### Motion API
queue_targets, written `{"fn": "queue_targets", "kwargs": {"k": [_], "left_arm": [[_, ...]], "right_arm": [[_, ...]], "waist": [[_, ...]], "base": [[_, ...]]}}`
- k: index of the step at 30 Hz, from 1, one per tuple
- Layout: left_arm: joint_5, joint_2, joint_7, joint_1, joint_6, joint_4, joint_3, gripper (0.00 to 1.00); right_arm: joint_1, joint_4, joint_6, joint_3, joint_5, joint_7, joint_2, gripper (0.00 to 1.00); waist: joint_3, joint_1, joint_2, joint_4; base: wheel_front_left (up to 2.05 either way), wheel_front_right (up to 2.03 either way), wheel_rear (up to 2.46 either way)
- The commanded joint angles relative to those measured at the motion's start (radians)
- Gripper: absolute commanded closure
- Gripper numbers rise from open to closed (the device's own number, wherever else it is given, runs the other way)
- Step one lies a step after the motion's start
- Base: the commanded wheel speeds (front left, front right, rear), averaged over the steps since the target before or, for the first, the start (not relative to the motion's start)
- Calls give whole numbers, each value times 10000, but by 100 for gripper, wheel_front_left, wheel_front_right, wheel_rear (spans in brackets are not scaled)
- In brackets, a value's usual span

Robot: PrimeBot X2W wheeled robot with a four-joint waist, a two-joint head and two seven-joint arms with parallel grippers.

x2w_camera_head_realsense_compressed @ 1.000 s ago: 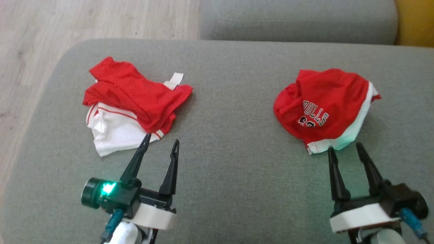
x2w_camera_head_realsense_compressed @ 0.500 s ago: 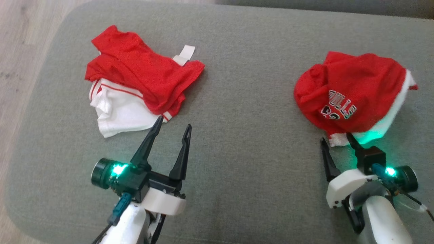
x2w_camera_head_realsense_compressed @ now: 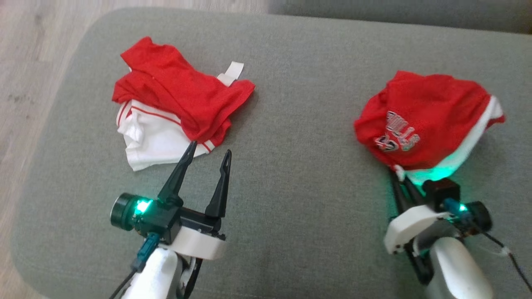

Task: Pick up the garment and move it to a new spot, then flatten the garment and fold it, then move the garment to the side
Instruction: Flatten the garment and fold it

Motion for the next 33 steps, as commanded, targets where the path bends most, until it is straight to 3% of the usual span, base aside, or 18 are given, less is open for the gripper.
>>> {"fn": "queue_targets", "kwargs": {"k": [1,9,13,17,20,24,29,33], "left_arm": [[104,-17,-51,-153,-40,-227,403,0],[179,-169,-51,216,-97,-130,456,0],[218,-202,-51,437,-105,-82,529,0],[264,-205,-51,693,-107,-59,663,0],[291,-177,-51,873,-110,-96,795,0],[337,-156,-51,1055,-94,-200,954,0],[346,-181,-51,1066,-134,-340,1063,0],[382,-210,-51,947,-229,-383,1022,0]], "right_arm": [[-90,-570,75,767,489,-197,-10,100],[-1105,-2213,75,2402,2127,222,-10,100],[-2364,-2580,75,2655,4120,540,-10,100],[-4015,-2358,75,2180,6138,124,-10,100],[-5107,-1465,75,1256,6712,-475,-10,100],[-5624,340,75,-103,6662,-626,-10,100],[-4433,2377,75,-992,6552,-545,-10,100],[-3291,4116,75,-2097,5154,-994,-11,100]], "waist": [[-340,-1,0,-79],[-1163,-1,0,92],[-1513,-1,0,310],[-1833,-1,0,474],[-1981,-1,0,467],[-2005,-1,0,335],[-1706,-1,0,38],[-1392,-1,0,-229]], "base": [[0,0,0],[0,0,0],[0,0,0],[0,0,0],[0,0,0],[0,0,0],[0,0,0],[0,0,0]]}}
